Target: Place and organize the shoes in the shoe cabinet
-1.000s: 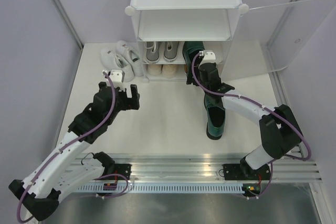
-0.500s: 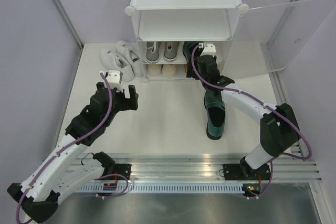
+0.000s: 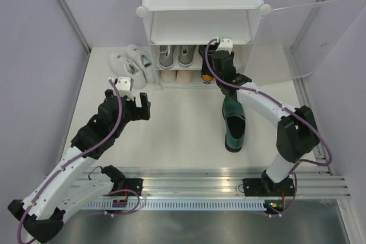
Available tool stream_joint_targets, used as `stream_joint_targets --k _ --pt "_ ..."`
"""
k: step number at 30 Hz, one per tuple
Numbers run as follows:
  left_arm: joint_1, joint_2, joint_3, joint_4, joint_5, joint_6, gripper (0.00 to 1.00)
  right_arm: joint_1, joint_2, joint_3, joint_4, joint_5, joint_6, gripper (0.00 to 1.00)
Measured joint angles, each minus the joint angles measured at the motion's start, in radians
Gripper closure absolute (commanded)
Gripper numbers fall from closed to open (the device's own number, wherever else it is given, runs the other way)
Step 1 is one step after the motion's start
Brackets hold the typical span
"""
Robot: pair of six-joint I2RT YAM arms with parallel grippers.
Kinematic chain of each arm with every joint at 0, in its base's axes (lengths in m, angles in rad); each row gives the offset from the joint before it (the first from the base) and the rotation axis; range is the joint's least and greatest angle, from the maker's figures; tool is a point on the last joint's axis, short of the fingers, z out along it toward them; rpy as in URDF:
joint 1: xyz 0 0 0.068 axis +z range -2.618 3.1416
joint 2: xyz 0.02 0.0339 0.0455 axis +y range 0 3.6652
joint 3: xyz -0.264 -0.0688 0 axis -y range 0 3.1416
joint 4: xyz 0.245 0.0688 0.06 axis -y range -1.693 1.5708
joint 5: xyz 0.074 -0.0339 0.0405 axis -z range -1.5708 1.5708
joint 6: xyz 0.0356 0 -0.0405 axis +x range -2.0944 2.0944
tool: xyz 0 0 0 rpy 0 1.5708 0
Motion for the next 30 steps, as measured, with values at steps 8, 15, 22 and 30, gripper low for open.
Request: stream_joint_targets --k 8,15,22,30 --pt "0.000 -0.002 0.000 0.000 0.003 0.000 0.00 -0.003 0.047 0.008 0.046 0.018 -0.002 0.99" --pt "0.000 -0.002 0.000 0.000 0.007 0.000 0.01 -0.021 0.099 0.020 0.097 0.020 -0.008 0.99" --pt "0.000 -0.002 0.000 0.000 0.007 0.001 0.00 -0.036 0.126 0.022 0.147 0.013 -0.024 0.99" --pt "0.000 -0.011 0.000 0.000 0.008 0.001 0.00 -0.042 0.165 0.034 0.188 0.011 -0.035 0.99"
